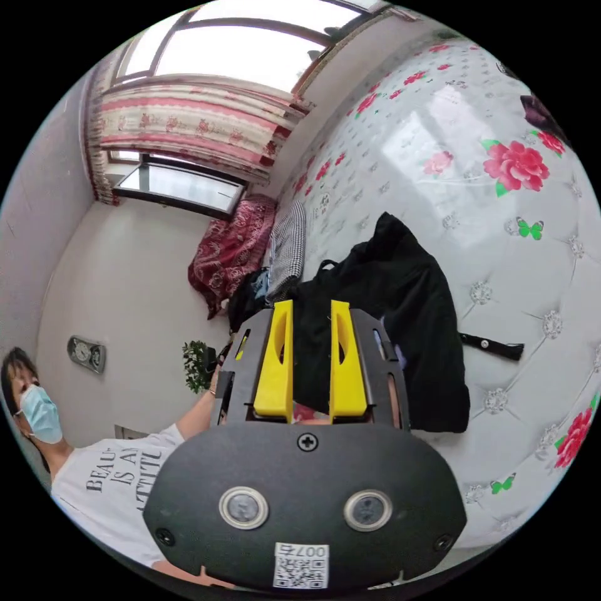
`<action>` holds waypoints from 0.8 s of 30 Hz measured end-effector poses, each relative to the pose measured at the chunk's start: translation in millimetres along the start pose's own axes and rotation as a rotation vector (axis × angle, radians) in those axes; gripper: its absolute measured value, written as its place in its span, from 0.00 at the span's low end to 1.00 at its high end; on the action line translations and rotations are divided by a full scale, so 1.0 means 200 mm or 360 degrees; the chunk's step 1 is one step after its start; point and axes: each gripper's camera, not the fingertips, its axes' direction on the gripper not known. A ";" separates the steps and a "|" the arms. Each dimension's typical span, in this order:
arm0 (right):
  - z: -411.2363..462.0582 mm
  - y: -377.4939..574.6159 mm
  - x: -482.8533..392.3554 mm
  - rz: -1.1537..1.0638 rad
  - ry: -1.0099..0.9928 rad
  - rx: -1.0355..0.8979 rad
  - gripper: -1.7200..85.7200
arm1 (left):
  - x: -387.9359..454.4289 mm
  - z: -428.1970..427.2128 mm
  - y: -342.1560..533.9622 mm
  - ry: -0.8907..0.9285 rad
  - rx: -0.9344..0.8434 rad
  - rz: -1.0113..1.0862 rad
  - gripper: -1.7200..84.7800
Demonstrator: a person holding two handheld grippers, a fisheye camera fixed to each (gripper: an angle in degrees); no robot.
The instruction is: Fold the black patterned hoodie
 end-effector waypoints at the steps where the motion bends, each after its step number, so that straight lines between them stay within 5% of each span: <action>1: 0.02 0.02 0.00 -0.0013 0.0078 -0.0018 0.08 | -0.04 0.00 0.06 -0.0086 -0.0005 -0.0010 0.21; 5: 0.14 0.03 -0.06 -0.0181 0.0472 -0.0023 0.09 | -0.13 0.01 0.16 -0.0253 -0.0002 -0.0018 0.20; 15: 0.64 -0.53 -0.24 -0.0462 0.0804 -0.0251 0.10 | 0.03 0.37 -0.30 -0.0212 -0.0111 0.0217 0.20; 19: 0.82 -0.58 -0.16 -0.0418 0.0859 -0.0405 0.09 | -0.04 0.78 -0.43 -0.0314 -0.0389 0.0104 0.20; 24: 0.69 -0.50 -0.25 -0.0400 0.0775 -0.0166 0.03 | 0.01 0.82 -0.34 -0.0374 -0.0250 0.0072 0.08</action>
